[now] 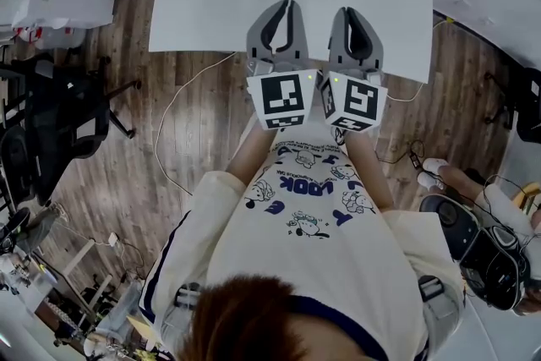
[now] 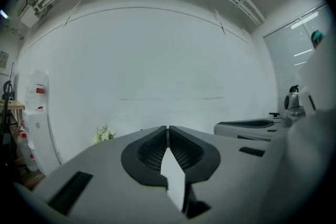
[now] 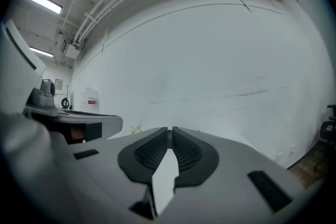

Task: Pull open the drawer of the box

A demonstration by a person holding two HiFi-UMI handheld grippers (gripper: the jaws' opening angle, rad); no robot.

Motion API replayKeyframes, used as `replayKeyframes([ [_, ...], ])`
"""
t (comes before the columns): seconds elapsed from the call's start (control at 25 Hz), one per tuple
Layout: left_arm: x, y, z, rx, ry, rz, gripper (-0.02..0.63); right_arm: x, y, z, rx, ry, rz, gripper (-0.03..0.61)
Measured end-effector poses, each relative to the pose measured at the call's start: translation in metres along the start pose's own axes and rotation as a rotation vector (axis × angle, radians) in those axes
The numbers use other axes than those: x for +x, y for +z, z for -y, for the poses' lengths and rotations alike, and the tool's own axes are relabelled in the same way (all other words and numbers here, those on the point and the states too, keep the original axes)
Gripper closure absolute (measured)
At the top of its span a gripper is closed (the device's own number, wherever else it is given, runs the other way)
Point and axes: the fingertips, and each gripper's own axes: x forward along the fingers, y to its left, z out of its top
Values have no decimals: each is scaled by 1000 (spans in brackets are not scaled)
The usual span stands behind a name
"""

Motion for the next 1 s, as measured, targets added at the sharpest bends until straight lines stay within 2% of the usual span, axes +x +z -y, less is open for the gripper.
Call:
replayKeyframes([
  [0.52, 88, 4, -29, -30, -14, -25, 586, 86, 7, 21, -6, -30, -19, 534],
  [1.0, 165, -3, -46, -31, -37, -76, 586, 156, -6, 43, 30, -69, -78, 534],
])
